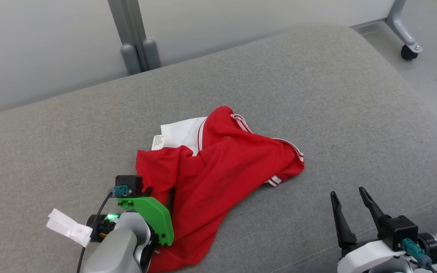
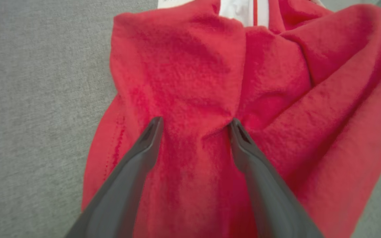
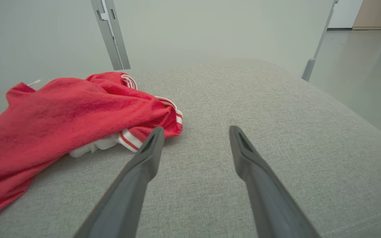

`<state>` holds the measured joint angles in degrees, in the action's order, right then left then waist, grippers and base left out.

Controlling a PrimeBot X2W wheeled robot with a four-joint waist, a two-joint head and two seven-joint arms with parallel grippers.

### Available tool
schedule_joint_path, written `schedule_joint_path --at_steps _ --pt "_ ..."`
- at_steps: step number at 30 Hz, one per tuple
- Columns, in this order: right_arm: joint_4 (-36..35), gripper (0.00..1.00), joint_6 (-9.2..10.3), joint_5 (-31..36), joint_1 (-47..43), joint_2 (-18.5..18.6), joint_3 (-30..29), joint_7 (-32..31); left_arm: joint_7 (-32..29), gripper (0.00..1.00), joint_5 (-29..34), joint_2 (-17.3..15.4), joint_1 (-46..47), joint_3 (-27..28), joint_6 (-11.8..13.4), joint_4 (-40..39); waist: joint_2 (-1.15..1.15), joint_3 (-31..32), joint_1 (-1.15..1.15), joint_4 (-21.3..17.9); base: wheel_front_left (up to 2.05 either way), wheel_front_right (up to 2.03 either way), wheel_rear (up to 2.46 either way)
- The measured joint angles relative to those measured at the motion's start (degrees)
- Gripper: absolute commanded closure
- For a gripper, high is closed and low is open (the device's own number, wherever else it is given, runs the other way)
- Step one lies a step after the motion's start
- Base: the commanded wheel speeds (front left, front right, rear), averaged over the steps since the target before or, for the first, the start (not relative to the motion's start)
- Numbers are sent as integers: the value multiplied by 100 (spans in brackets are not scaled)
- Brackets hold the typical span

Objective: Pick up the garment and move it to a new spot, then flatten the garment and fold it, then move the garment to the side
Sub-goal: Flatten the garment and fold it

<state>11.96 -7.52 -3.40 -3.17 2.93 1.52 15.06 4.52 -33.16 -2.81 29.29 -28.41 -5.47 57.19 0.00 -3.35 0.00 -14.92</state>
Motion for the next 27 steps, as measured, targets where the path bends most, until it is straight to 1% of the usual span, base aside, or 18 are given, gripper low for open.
schedule_joint_path --at_steps 1,4,7,10,13,14,17,19,22,25,27 --pt "0 0 -1 -4 0 1 1 0 13 100 0 0 43 -32 16 112 0 -23 0 -42 0 0 0" --pt "5 0 -1 -7 0 -2 7 0 135 100 -75 1 124 -135 -23 269 0 -72 0 -135 0 0 0" --pt "16 0 -1 -41 0 -1 -40 0 491 100 -202 3 246 -183 -62 260 0 -84 0 -167 0 0 0" --pt "14 0 -1 -56 -3 -3 -65 0 920 100 -348 3 364 -82 -34 12 0 -42 0 -133 0 0 0" --pt "-1 0 -1 -91 -53 -1 -169 0 1027 100 -504 2 405 89 69 -534 0 8 0 -19 0 0 0" --pt "-2 0 -1 -98 -97 -2 -188 0 1035 100 -436 2 392 99 105 -722 0 22 0 21 0 0 0" --pt "1 0 -1 -98 -226 -2 -188 0 1046 100 -114 -7 252 324 244 -1653 0 69 0 182 0 0 0" --pt "-12 0 -1 -99 -231 -3 -196 0 1051 100 102 -35 15 504 341 -2338 0 105 0 296 0 0 0" --pt "-25 0 -1 -107 -231 -3 -183 0 1054 100 309 -57 -367 671 432 -3122 0 156 0 435 0 0 0" --pt "-22 0 -1 -104 -230 -4 -134 0 1061 100 474 -56 -647 714 497 -3523 0 202 0 540 0 0 0" --pt "-21 0 -1 -104 -225 -4 -113 0 1061 100 520 -102 -716 719 545 -3504 0 218 0 581 0 0 0"
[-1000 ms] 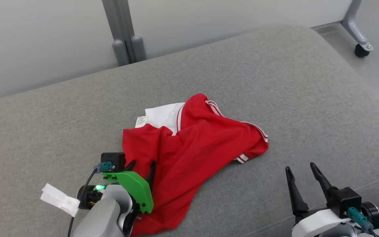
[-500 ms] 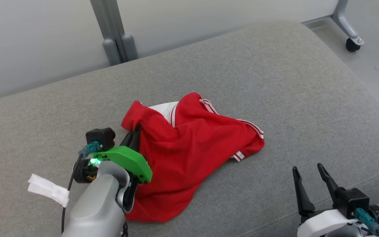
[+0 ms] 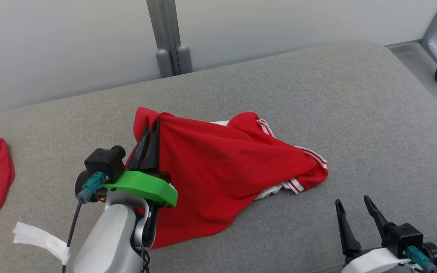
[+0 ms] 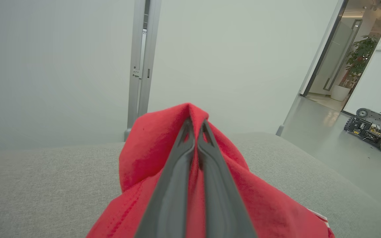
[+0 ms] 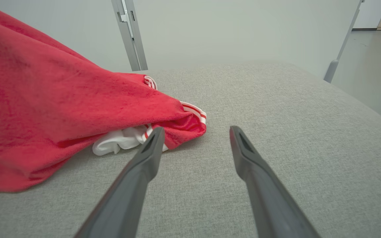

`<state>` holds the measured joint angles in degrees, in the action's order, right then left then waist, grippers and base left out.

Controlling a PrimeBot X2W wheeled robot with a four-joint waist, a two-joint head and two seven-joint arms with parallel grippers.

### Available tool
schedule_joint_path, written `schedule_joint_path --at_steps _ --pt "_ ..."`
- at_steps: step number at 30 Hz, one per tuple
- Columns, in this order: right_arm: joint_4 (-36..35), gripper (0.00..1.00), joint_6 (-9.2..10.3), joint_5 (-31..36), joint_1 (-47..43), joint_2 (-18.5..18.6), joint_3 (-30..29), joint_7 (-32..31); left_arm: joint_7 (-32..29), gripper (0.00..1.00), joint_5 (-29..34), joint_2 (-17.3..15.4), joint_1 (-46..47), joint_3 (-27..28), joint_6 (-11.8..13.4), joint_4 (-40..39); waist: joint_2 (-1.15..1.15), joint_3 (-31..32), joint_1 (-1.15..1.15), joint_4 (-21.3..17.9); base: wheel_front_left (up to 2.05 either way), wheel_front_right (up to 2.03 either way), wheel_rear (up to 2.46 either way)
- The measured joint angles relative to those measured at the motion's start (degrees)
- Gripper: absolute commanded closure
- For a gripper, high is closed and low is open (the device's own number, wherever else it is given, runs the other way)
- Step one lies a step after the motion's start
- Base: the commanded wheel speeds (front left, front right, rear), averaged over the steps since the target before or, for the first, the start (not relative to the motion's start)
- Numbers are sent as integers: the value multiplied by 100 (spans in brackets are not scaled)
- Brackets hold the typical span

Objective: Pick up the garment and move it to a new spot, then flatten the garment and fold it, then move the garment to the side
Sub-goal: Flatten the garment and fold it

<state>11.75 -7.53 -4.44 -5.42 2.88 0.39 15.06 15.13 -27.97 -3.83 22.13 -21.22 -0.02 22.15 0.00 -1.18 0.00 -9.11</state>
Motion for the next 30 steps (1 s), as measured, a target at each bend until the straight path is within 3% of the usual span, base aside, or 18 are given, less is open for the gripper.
schedule_joint_path --at_steps 7,15,17,18,22,28,30 --pt "-2 0 0 0 287 -4 212 0 -1 100 249 -279 678 272 129 715 0 -165 0 -68 0 0 0" --pt "8 0 0 -76 451 0 201 0 0 100 765 -579 1594 744 177 1577 0 -522 0 -502 0 0 0" --pt "13 0 0 -101 436 3 163 0 2 29 808 -600 1629 853 213 1913 0 -600 0 -622 0 0 0" --pt "23 0 0 -103 424 2 163 0 -1 0 824 -604 1619 896 212 2011 0 -625 0 -664 0 0 0" --pt "30 0 0 -124 350 0 111 0 0 0 839 -501 1540 1187 145 2008 0 -701 0 -806 0 0 0" --pt "9 0 0 -160 291 0 76 0 0 0 804 -140 694 1517 -7 1125 0 -652 0 -676 0 0 0" --pt "-2 0 0 -160 271 0 86 0 5 0 846 -41 318 1209 -280 914 0 -607 0 -603 0 0 0"
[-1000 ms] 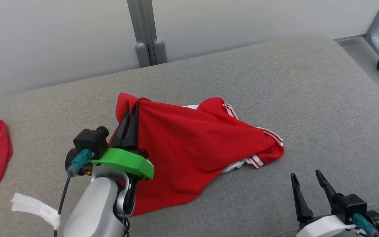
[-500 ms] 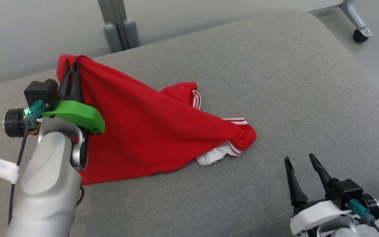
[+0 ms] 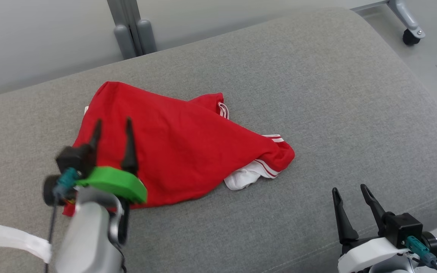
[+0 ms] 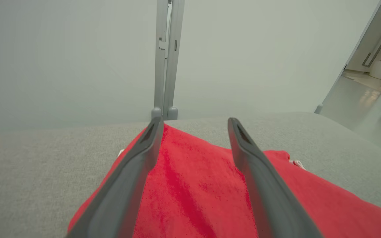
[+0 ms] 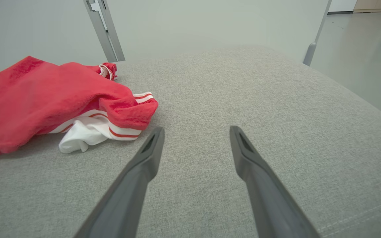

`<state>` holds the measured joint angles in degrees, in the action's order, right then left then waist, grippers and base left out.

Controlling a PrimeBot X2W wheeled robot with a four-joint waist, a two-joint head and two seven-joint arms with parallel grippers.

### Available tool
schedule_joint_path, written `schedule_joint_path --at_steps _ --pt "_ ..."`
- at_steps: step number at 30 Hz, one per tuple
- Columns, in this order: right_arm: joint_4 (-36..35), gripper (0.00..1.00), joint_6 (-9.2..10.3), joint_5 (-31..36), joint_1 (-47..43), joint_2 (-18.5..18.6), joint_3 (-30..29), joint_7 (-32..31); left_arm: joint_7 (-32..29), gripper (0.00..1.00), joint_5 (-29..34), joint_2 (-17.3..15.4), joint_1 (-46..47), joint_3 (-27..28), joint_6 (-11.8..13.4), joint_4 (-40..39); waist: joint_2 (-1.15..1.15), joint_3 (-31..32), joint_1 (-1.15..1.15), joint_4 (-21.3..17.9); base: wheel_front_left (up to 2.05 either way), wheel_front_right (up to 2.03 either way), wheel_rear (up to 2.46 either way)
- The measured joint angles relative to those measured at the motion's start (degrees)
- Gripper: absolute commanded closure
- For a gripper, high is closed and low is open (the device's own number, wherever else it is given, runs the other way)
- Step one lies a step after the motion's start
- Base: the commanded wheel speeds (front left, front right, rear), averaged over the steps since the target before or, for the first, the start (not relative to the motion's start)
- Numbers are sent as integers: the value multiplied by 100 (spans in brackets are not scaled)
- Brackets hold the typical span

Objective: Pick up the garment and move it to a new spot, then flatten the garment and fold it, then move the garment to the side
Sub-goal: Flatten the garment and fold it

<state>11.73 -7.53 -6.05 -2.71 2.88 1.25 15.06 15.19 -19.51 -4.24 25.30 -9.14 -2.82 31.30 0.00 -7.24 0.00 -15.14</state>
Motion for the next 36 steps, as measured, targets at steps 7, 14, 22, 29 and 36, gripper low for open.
schedule_joint_path --at_steps 7,14,22,29,36 --pt "-31 0 0 44 -21 0 1 0 -1323 0 -401 147 -1023 -2076 -447 -523 0 85 0 152 0 0 0" --pt "-85 0 0 53 214 -2 114 0 -1890 0 -560 153 -727 -2926 -456 -815 0 -110 0 132 0 0 0" --pt "-91 0 0 -167 465 2 223 0 -1784 0 -645 156 -97 -3449 -185 -157 0 -467 0 -228 0 0 0" --pt "-77 0 0 -277 464 2 213 0 -1481 16 -648 155 358 -3693 314 498 0 -724 0 -538 0 0 0" --pt "-45 0 0 -371 471 1 271 0 -1574 100 -929 151 653 -3988 383 902 0 -771 0 -679 0 0 0"
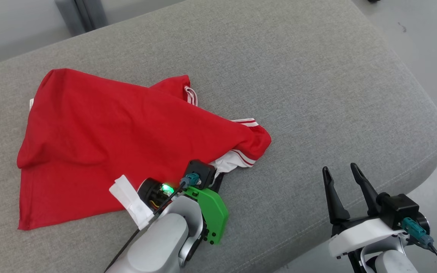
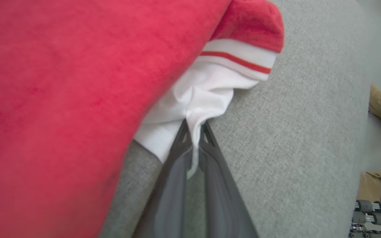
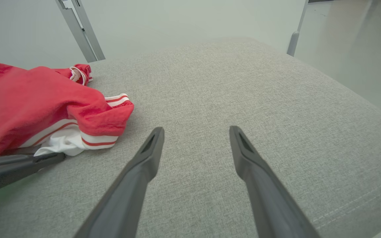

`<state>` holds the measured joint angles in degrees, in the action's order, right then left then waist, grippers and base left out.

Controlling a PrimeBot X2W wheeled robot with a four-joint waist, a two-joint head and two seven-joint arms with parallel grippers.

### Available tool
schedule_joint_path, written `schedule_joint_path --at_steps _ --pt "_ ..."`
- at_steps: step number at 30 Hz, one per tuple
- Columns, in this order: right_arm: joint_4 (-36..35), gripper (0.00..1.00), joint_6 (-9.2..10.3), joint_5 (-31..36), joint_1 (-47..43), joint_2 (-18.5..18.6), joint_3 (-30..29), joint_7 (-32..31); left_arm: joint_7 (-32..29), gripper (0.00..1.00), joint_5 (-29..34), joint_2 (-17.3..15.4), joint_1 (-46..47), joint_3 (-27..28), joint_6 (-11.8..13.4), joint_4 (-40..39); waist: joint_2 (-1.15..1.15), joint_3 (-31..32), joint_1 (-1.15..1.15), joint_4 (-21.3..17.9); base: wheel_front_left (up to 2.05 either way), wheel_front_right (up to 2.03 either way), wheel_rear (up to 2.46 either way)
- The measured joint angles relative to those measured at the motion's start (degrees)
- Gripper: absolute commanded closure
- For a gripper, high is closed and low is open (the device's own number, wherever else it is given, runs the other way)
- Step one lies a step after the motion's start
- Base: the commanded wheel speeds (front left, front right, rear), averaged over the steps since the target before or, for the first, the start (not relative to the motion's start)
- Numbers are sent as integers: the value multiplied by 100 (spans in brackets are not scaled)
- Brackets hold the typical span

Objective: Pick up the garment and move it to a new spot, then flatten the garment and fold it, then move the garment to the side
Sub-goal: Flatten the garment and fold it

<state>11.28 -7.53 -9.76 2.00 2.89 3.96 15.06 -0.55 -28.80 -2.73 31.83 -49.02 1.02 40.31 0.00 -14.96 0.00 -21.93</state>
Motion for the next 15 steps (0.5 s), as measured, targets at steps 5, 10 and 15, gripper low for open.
schedule_joint_path --at_steps 5,10,15 --pt "8 0 0 -7 4 0 -23 0 -176 100 -700 -4 -12 -265 -178 -483 0 86 0 -8 0 0 0" --pt "24 0 0 -7 -31 1 -11 0 -592 100 -1521 3 -58 -694 -202 -1469 0 149 0 8 0 0 0" --pt "53 0 0 -25 -32 0 41 0 -695 0 -2484 0 -194 -1026 -12 -2207 0 158 0 -29 0 0 0"
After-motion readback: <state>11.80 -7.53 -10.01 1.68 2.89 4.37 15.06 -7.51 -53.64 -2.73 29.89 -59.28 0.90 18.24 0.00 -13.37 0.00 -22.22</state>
